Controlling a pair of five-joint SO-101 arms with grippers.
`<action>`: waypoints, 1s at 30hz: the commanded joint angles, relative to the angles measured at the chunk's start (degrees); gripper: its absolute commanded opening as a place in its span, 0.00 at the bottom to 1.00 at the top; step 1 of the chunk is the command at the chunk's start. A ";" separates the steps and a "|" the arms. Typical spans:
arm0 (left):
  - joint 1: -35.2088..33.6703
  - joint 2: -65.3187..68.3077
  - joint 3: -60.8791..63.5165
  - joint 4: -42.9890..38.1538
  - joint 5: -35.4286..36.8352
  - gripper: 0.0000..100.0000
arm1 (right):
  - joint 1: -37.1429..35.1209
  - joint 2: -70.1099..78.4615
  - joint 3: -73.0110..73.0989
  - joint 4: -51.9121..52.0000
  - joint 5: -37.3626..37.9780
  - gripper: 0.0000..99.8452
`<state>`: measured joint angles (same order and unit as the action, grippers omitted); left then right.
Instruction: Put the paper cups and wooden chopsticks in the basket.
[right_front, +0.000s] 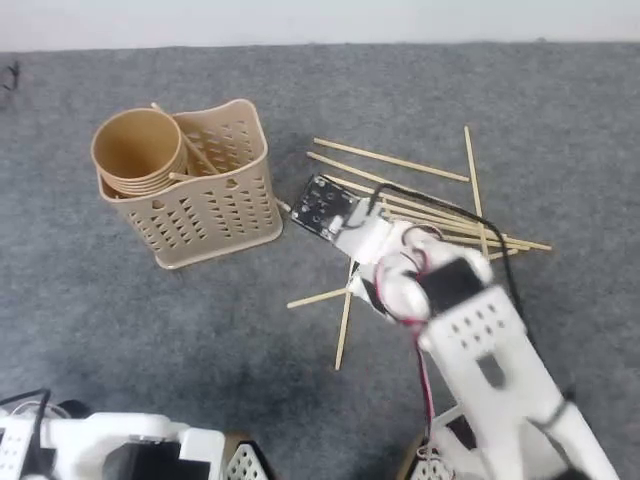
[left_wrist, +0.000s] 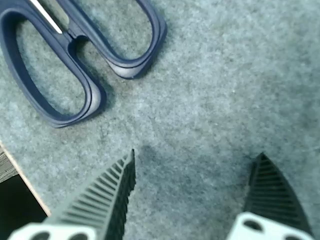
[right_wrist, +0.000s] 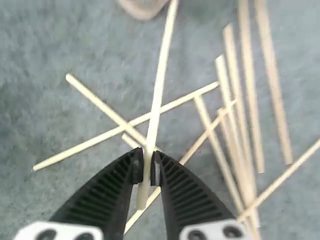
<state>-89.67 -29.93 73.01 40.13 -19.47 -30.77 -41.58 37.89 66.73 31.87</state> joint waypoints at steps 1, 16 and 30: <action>0.35 -1.41 -0.04 -0.97 -0.53 0.35 | 0.84 -8.04 -2.46 1.71 0.70 0.01; 0.26 -1.41 -0.04 -0.97 -0.53 0.35 | 9.19 -11.30 11.87 6.90 6.68 0.01; 0.26 -1.41 -0.04 -0.97 -0.53 0.35 | 9.10 -11.30 15.65 1.89 6.33 0.21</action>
<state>-89.67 -29.93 73.01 40.13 -19.47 -21.98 -51.87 54.95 71.65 37.76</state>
